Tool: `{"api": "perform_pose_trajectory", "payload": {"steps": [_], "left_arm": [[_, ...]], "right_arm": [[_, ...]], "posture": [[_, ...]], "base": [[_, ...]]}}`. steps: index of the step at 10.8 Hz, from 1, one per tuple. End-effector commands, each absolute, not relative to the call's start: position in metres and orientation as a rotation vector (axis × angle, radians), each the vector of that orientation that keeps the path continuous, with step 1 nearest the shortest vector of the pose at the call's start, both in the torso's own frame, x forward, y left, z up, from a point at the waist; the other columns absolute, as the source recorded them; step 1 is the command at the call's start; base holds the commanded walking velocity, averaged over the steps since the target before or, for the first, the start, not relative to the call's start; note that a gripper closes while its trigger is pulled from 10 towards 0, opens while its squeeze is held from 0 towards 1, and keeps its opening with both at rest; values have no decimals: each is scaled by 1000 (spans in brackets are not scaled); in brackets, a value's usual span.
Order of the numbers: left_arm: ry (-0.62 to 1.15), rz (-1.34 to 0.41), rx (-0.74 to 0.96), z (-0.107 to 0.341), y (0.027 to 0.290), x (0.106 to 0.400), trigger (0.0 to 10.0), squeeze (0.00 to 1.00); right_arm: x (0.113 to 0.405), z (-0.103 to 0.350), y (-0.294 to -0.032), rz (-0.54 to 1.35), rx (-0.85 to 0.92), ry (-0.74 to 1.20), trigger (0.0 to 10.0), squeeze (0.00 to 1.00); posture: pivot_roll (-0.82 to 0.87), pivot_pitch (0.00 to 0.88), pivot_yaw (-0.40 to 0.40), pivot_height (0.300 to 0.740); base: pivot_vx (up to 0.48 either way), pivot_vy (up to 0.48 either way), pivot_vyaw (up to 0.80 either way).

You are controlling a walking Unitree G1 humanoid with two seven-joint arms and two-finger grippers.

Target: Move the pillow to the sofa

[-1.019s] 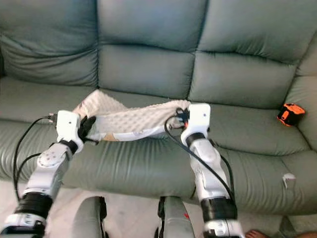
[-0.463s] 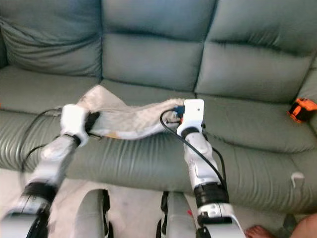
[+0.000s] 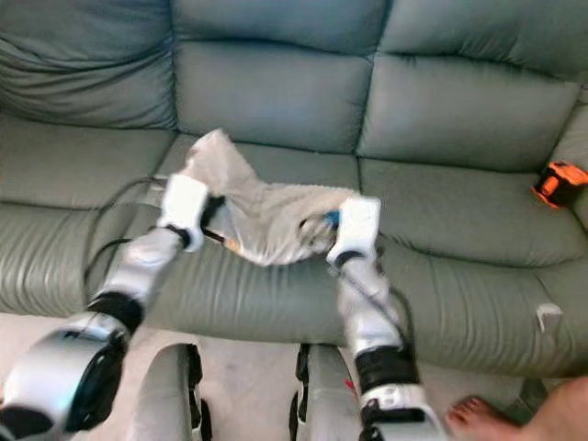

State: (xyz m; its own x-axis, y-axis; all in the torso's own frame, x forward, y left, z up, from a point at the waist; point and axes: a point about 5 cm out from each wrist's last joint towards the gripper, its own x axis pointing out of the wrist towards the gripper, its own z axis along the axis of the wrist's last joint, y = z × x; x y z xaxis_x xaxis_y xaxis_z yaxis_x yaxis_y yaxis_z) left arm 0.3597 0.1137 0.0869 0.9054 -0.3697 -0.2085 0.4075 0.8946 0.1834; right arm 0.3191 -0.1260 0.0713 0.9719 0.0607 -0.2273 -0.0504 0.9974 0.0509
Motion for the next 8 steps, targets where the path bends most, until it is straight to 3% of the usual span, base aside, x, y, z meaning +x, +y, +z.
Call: {"api": "perform_pose_trajectory", "payload": {"steps": [1,4,8], "left_arm": [[152,-429,261,92,105,363,10000,0],[170,-276,403,102,120,375,10000,0],[267,-111,454,92,153,373,10000,0]], "right_arm": [[320,69,-124,73,41,250,10000,0],[333,63,-129,137,6,327,10000,0],[343,65,-167,98,-122,382,10000,0]], "posture": [[-79,161,-63,620],[-77,152,-67,620],[-70,147,-70,620]], "base": [[0,0,0],[0,0,0],[0,0,0]]}}
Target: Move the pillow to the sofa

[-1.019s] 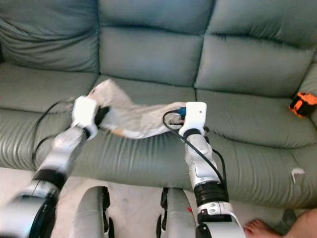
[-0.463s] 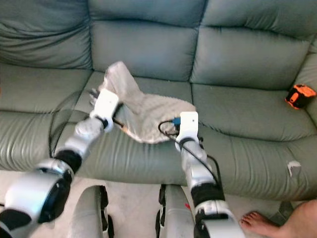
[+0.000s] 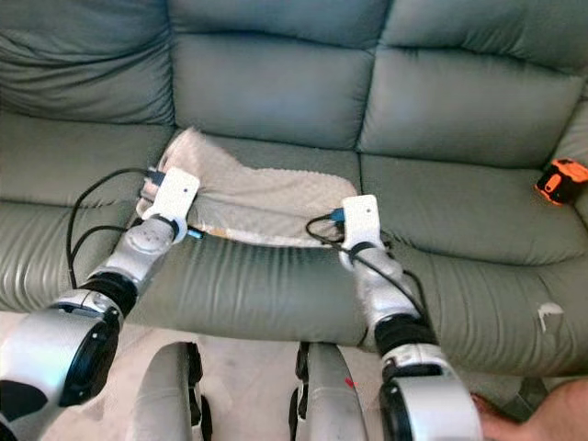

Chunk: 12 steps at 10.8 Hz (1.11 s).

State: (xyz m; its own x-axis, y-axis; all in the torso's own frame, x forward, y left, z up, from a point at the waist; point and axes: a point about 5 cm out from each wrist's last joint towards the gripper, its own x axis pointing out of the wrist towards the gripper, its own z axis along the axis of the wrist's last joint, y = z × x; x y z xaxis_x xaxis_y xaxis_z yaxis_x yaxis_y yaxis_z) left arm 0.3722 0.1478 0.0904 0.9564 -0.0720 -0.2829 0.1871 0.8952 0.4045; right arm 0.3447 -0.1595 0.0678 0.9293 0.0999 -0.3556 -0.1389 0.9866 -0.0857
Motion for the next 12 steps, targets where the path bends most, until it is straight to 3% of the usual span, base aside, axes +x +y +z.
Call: {"api": "perform_pose_trajectory", "payload": {"steps": [1,2,3,4,12], "left_arm": [[287,-105,448,86,157,370,10000,0],[303,-109,445,83,158,368,10000,27],[309,-100,451,83,159,368,10000,1000],[309,-93,443,84,160,369,10000,1000],[219,-97,351,100,165,375,10000,1000]], "right_arm": [[343,63,-176,79,-121,395,10000,0],[343,62,-175,91,-104,399,10000,0],[343,61,-172,111,-99,401,10000,514],[343,61,-172,115,-106,401,10000,1000],[344,62,-175,109,-111,377,10000,1000]], "posture": [[-72,147,-72,620],[-72,147,-72,620],[-76,143,-72,620],[-75,142,-73,620],[-78,110,-74,620]], "base": [[0,0,0],[0,0,0],[0,0,0],[0,0,0],[0,0,0]]}}
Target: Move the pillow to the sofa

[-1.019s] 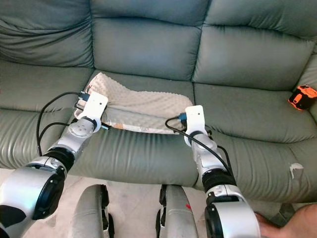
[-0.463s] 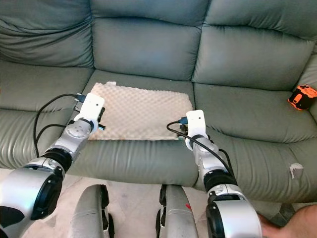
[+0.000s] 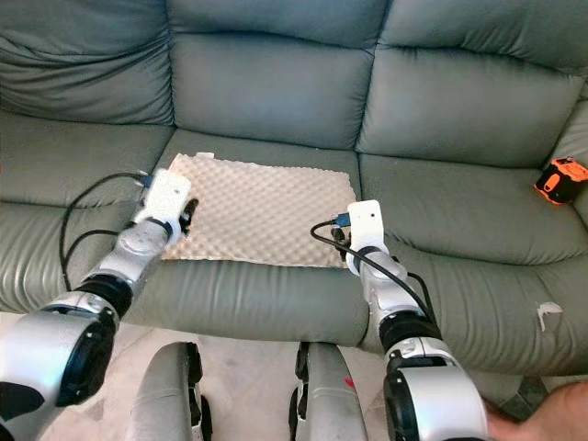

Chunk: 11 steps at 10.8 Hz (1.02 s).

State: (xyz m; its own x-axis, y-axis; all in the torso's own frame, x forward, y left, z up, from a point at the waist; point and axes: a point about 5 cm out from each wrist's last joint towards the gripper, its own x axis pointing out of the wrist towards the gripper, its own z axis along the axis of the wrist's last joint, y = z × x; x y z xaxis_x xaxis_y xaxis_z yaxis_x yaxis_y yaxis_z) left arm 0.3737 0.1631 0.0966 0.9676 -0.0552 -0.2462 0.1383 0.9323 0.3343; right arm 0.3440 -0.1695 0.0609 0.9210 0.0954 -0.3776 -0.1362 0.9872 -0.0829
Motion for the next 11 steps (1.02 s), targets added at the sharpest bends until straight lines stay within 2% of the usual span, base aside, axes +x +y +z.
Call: {"api": "perform_pose_trajectory", "payload": {"steps": [1,4,5,6,7,8,10,11], "left_arm": [[201,-100,323,102,170,374,10000,1000],[91,-95,208,104,186,365,10000,1000],[38,-86,125,108,187,360,10000,1000],[-94,-141,108,122,182,346,10000,1000],[-118,-149,97,120,184,337,10000,1000],[-80,-158,84,105,192,324,10000,1000],[-7,-148,32,90,199,314,10000,1000],[-15,-144,8,93,196,319,10000,1000]], "right_arm": [[344,66,-175,103,-100,342,10000,1000],[338,75,-157,157,-77,231,10000,1000],[331,77,-152,190,-61,213,10000,1000],[316,87,-148,206,-32,136,10000,1000],[307,92,-152,197,-55,70,10000,1000],[295,105,-156,195,-171,-83,10000,1000],[286,106,-169,107,-139,-75,10000,1000],[290,108,-170,97,-123,-86,10000,1000]], "posture": [[-66,91,-73,620],[-43,0,-69,620],[-37,0,-73,620],[-18,0,-73,620],[-10,0,-62,620],[-6,0,-48,620],[-11,0,-31,620],[-12,0,-24,620]], "base": [[0,0,0],[0,0,0],[0,0,0],[0,0,0],[0,0,0],[0,0,0],[0,0,0],[0,0,0]]}}
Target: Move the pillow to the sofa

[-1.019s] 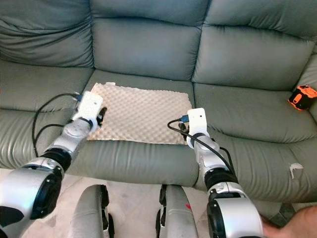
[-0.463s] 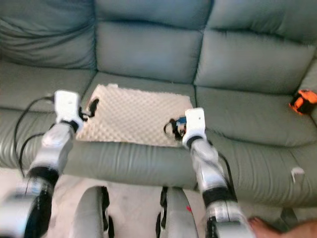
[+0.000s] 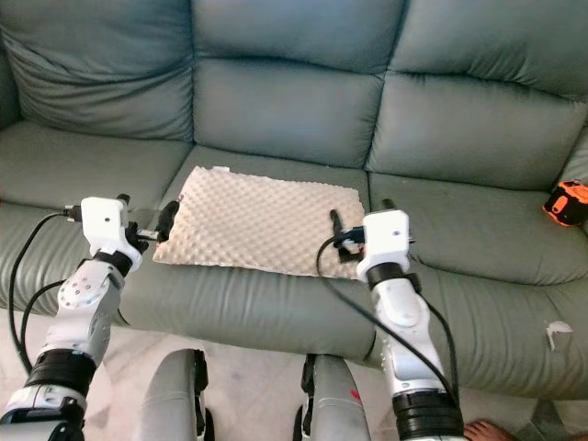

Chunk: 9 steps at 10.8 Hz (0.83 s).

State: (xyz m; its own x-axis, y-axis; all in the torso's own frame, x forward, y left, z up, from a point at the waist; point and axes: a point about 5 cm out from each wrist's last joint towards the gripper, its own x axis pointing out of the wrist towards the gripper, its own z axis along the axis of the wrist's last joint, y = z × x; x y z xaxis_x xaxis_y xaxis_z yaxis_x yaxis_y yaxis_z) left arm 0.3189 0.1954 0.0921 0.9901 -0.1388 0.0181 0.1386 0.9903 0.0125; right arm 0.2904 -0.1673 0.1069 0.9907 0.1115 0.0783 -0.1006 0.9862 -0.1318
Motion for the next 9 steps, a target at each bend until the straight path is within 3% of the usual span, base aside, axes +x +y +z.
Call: {"api": "perform_pose_trajectory", "payload": {"steps": [1,2,3,9], "left_arm": [[-24,-138,3,96,191,326,10000,1000],[-32,-175,-1,99,182,332,10000,310],[-34,-182,-4,100,179,332,10000,0],[-61,-199,-17,111,171,325,10000,0]], "right_arm": [[298,112,-169,74,-97,-105,10000,1000],[306,123,-163,104,-102,-155,10000,0],[309,128,-162,107,-91,-168,10000,0],[314,132,-142,181,-24,-163,10000,0]], "posture": [[-15,0,-23,620],[-18,0,-24,620],[-20,0,-23,630],[23,0,-62,730]], "base": [[0,0,0],[0,0,0],[0,0,0],[0,0,0]]}}
